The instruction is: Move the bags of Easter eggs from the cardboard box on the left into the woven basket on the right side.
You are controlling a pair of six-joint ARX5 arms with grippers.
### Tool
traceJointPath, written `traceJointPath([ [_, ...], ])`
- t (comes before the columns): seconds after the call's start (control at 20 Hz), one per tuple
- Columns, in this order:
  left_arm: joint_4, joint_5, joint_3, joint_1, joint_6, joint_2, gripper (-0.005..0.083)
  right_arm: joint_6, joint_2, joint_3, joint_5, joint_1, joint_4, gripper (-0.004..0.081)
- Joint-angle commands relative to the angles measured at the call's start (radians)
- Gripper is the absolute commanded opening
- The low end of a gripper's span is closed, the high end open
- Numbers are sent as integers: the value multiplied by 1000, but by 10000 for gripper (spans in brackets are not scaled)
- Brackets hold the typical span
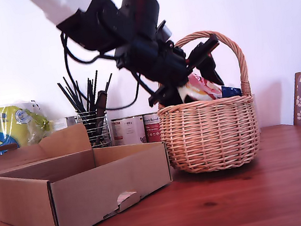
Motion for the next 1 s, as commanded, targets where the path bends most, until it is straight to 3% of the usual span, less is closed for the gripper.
traceJointPath([
  [0.0, -91, -8, 40, 1, 92, -21, 533, -2, -3, 30, -4, -3, 10, 0],
  [0.2, -380, -93, 153, 3, 269, -81, 532, -2, -3, 30, -4, -3, 10, 0],
  [0.45, -686, -138, 261, 16, 379, -130, 490, -2, -2, 30, -3, -3, 27, 0],
  [0.55, -782, -137, 270, 18, 383, -161, 407, -2, -2, 30, -2, -3, 31, 0],
  [0.6, -825, -137, 270, 18, 394, -178, 325, -2, -2, 30, 1, -3, 30, -1],
  [0.75, -911, -137, 269, 17, 448, -225, -12, -2, 8, 30, 40, -3, 32, -12],
  [0.95, -958, -136, 267, 29, 453, -261, -19, -7, 40, 30, 211, -37, 71, -13],
])
